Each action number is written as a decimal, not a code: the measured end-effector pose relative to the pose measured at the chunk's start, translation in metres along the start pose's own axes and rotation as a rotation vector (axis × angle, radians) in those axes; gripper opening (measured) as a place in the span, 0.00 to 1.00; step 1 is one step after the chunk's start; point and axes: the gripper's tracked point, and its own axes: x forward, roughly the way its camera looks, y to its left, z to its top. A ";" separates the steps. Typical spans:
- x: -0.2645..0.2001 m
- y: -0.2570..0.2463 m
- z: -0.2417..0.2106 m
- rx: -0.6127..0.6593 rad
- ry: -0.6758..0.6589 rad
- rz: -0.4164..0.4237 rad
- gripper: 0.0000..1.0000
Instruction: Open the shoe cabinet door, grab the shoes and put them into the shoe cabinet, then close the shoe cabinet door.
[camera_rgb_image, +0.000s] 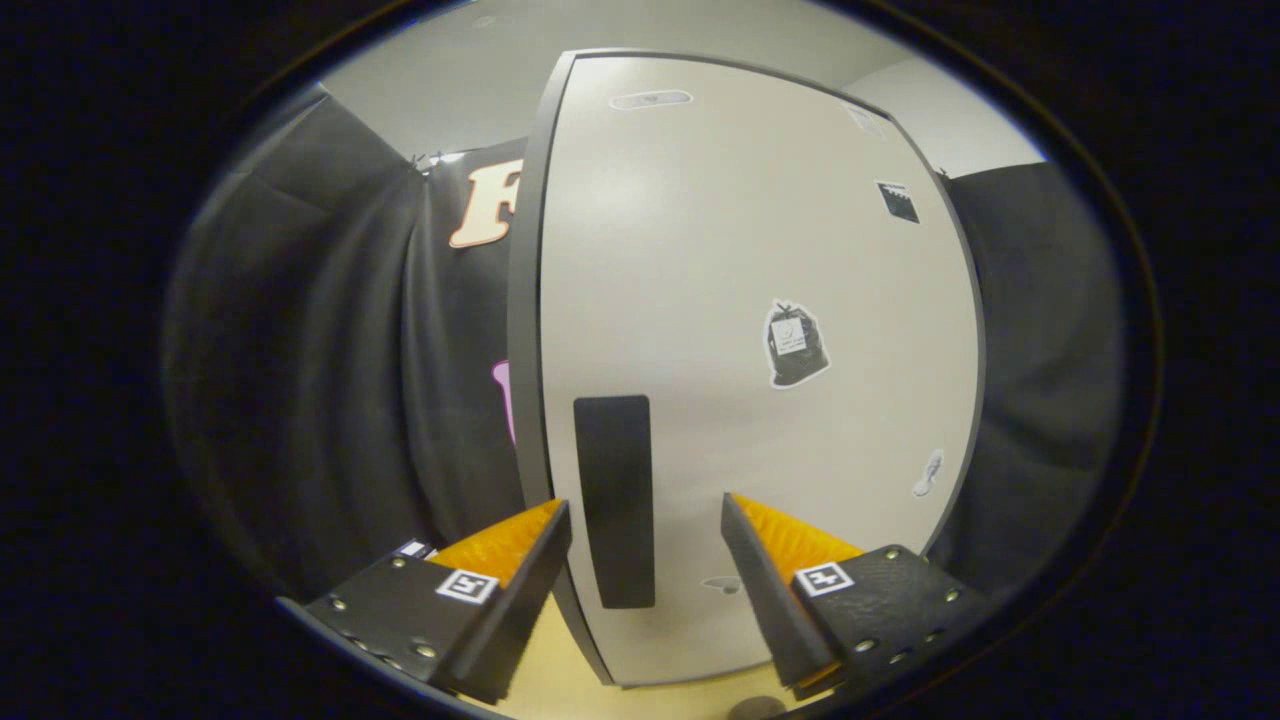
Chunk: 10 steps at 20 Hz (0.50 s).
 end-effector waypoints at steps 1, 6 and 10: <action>0.001 0.001 -0.001 0.000 0.005 -0.003 0.88; 0.007 0.010 -0.011 -0.010 0.031 0.015 0.60; 0.008 0.013 -0.010 -0.023 0.017 0.002 0.37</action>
